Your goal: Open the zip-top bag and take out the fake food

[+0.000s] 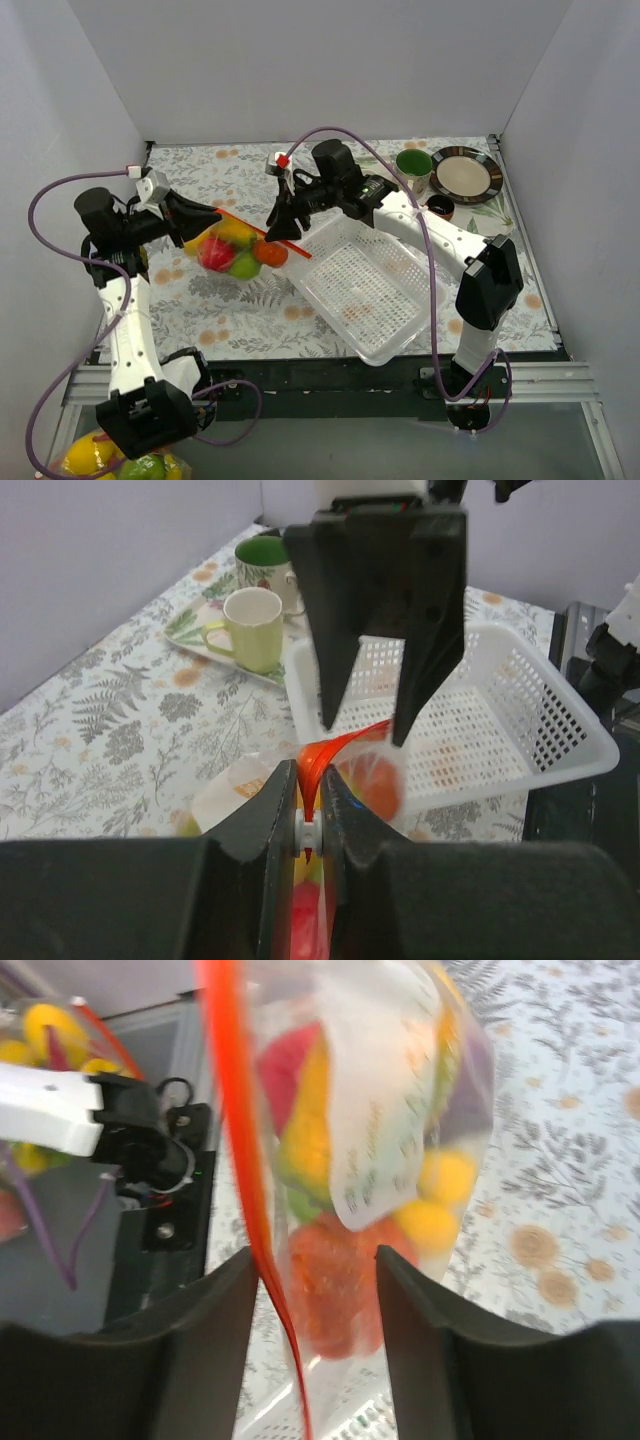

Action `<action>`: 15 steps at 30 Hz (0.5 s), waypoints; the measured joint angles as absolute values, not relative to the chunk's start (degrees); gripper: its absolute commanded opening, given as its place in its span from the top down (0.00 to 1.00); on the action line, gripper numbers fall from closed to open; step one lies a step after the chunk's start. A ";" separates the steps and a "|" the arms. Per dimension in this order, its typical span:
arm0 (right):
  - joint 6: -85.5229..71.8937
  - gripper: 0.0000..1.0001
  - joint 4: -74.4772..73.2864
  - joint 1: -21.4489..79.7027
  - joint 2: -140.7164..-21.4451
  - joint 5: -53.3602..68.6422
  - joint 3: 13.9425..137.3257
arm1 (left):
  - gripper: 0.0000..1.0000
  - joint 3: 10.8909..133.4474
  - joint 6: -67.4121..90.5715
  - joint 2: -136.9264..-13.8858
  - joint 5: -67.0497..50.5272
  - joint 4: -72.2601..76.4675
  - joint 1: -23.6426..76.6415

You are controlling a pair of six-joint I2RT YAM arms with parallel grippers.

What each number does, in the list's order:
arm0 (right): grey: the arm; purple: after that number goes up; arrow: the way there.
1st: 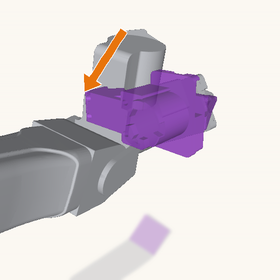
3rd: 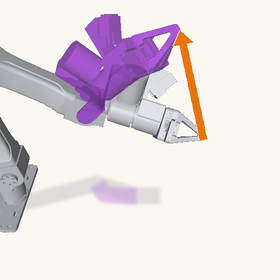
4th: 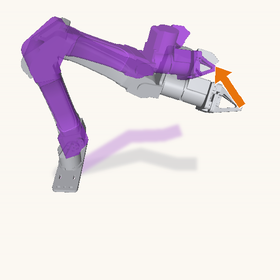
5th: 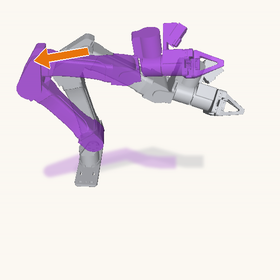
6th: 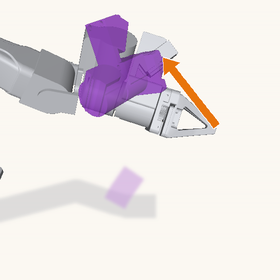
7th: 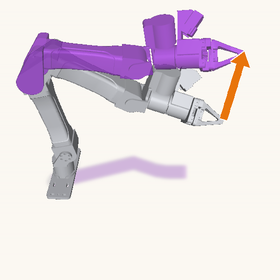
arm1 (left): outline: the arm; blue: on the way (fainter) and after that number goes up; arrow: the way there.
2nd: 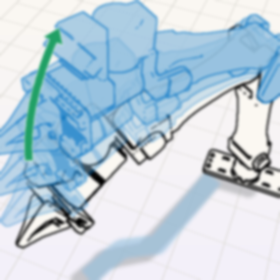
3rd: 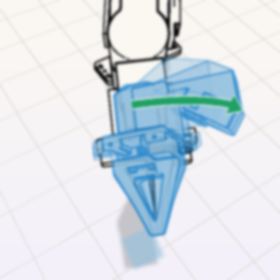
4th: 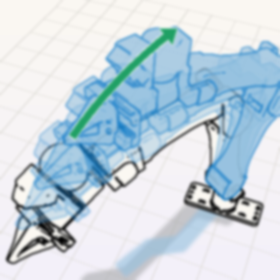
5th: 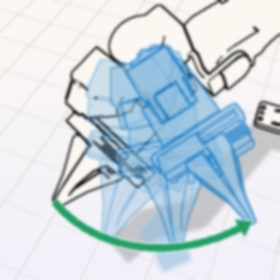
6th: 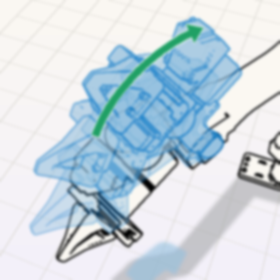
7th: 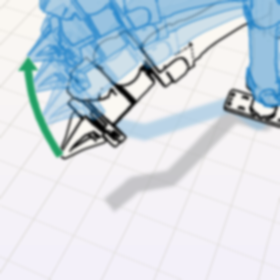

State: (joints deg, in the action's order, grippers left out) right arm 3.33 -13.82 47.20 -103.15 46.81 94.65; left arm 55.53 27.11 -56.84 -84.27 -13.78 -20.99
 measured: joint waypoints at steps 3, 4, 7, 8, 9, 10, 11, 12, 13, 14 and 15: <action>6.04 0.22 -15.03 47.31 -103.66 42.02 95.77 | 1.00 51.86 39.24 -51.16 -84.53 -0.73 -21.12; 6.48 0.18 -14.96 47.40 -103.63 41.01 95.77 | 1.00 50.96 42.19 -49.63 -84.62 2.48 -21.17; 7.05 0.11 -11.53 48.12 -103.02 38.63 94.35 | 1.00 49.10 48.82 -46.39 -84.88 9.41 -21.23; 7.14 0.11 -10.33 48.51 -102.37 38.02 93.30 | 1.00 48.58 50.41 -45.71 -84.95 10.98 -21.23; 7.29 0.10 -9.52 48.97 -101.80 37.56 92.60 | 1.00 48.14 51.81 -45.21 -85.01 12.25 -21.26; 7.49 0.09 -8.73 49.47 -101.41 37.21 92.31 | 1.00 47.86 53.08 -44.95 -85.08 13.32 -21.26; 7.60 0.09 -8.03 50.02 -101.08 36.88 92.29 | 1.00 47.66 54.15 -44.88 -85.12 14.24 -21.26; 7.79 0.08 -7.46 50.61 -100.68 36.47 92.29 | 1.00 47.57 55.13 -44.88 -85.17 14.92 -21.26; 8.19 0.08 -7.03 51.16 -100.20 35.97 92.29 | 1.00 47.55 55.96 -44.95 -85.17 15.44 -21.26; 8.67 0.08 -6.70 51.70 -99.70 35.53 92.29 | 1.00 47.55 56.55 -45.01 -85.19 15.70 -21.26; 9.23 0.09 -6.26 52.16 -99.07 34.96 92.27 | 1.00 47.55 57.08 -45.01 -85.34 15.97 -21.26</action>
